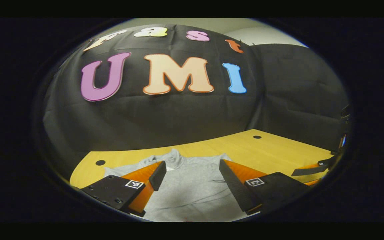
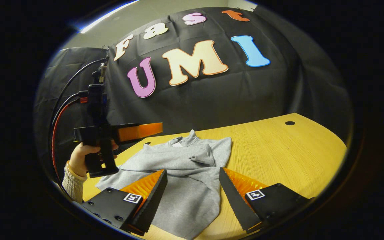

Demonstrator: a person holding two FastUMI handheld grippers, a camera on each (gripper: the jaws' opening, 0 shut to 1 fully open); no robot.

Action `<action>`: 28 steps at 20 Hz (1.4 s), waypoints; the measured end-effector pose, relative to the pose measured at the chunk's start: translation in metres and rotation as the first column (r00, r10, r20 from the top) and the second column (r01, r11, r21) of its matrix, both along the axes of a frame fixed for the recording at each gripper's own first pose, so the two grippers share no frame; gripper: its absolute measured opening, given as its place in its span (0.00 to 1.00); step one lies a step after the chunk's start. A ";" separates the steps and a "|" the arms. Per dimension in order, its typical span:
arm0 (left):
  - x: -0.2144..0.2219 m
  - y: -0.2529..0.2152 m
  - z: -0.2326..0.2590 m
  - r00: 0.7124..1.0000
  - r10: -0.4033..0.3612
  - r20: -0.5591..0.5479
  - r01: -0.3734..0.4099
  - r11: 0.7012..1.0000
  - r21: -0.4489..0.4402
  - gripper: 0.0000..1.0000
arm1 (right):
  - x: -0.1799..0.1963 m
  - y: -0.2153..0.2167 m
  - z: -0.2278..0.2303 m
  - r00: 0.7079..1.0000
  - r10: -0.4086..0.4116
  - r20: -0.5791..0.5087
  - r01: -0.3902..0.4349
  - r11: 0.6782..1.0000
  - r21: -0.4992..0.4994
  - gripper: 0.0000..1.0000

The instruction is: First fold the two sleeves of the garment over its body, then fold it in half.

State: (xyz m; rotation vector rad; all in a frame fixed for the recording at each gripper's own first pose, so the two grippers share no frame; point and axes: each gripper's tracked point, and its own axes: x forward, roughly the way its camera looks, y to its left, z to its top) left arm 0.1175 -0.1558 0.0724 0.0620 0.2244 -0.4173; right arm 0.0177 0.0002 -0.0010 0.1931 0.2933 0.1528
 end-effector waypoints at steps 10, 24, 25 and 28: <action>-0.100 0.128 -0.027 0.989 0.128 -0.076 -0.125 0.991 0.044 0.95 | -0.024 0.025 -0.011 0.999 0.013 -0.043 -0.016 0.999 -0.049 0.97; -0.186 0.179 -0.135 0.936 0.202 -0.289 -0.162 0.975 0.154 0.95 | -0.063 0.049 -0.082 0.971 0.003 -0.239 -0.028 0.994 -0.104 0.98; -0.188 0.182 -0.140 0.931 0.208 -0.299 -0.167 0.973 0.159 0.95 | -0.066 0.050 -0.086 0.968 0.000 -0.249 -0.028 0.994 -0.109 0.98; -0.191 0.188 -0.147 0.919 0.227 -0.321 -0.186 0.970 0.153 0.95 | -0.068 0.050 -0.098 0.959 -0.009 -0.284 -0.028 0.992 -0.124 0.98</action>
